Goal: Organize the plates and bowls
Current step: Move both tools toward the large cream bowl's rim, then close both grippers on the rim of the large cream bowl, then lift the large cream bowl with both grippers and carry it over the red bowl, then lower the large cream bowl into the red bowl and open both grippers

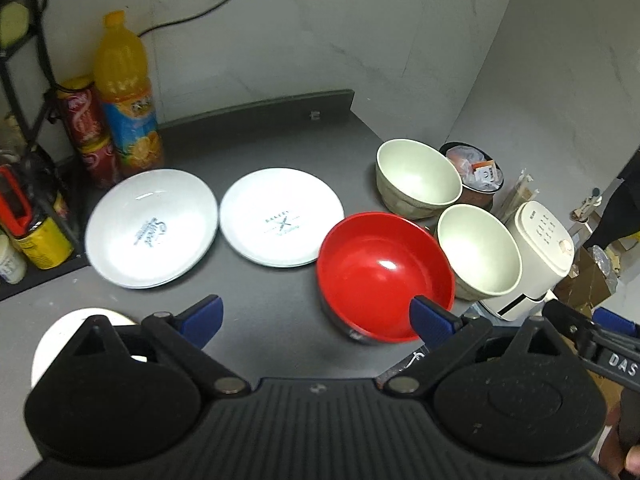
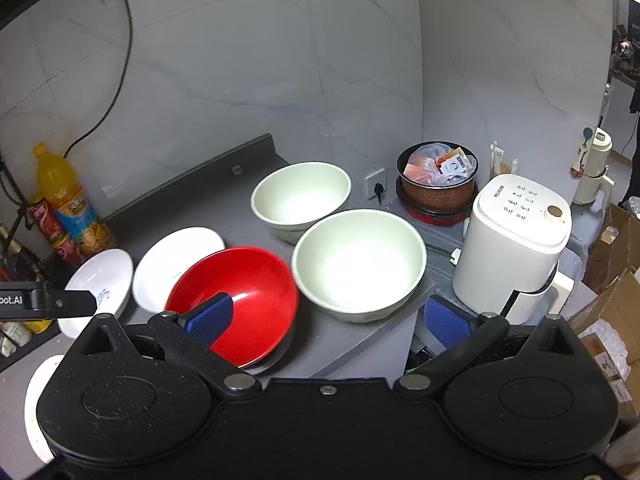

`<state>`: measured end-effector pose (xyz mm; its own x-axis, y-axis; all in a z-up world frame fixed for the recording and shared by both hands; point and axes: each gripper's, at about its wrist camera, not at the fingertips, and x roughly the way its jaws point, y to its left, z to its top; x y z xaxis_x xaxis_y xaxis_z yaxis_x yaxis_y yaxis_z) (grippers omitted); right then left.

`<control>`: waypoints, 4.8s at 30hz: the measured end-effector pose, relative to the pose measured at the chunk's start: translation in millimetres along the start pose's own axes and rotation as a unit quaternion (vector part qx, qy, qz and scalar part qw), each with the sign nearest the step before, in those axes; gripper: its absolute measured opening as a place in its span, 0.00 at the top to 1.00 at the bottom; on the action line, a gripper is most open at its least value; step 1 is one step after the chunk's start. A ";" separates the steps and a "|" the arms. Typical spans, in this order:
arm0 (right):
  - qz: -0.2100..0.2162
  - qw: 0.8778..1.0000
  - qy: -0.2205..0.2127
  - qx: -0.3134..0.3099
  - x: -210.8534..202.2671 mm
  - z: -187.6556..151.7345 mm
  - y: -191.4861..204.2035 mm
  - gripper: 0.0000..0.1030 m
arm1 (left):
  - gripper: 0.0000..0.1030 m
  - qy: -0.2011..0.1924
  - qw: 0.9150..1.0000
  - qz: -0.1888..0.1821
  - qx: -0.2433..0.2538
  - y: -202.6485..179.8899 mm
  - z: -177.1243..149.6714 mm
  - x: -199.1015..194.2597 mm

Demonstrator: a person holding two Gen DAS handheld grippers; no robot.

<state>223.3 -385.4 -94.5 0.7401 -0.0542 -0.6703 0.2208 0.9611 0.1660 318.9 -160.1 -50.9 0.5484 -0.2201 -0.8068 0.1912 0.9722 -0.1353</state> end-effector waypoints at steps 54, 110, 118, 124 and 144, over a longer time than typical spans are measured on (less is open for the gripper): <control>0.033 0.982 0.174 0.060 184.7 19.5 -105.9 0.72 | 0.72 0.119 0.990 -0.044 0.062 -151.7 70.5 238.5; 0.140 0.983 0.106 -0.048 113.5 44.0 1.1 0.82 | 0.87 0.055 0.996 0.007 -0.069 -48.5 53.4 117.4; 0.144 0.978 0.129 -0.077 125.6 33.5 17.3 0.80 | 0.87 0.070 0.993 0.027 -0.090 -28.1 41.2 124.2; 0.141 0.974 0.137 -0.115 131.0 27.8 29.1 0.72 | 0.87 0.082 0.991 0.034 -0.098 -20.8 33.4 133.1; 0.139 0.970 0.152 -0.130 138.5 24.1 38.3 0.50 | 0.83 0.111 0.988 0.043 -0.098 -15.7 29.0 148.5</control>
<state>349.6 -362.6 -163.5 0.5173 0.2605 -0.8152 -0.1568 0.9653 0.2090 420.8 -210.4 -151.9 0.3594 -0.1350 -0.9234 -0.0208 0.9881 -0.1525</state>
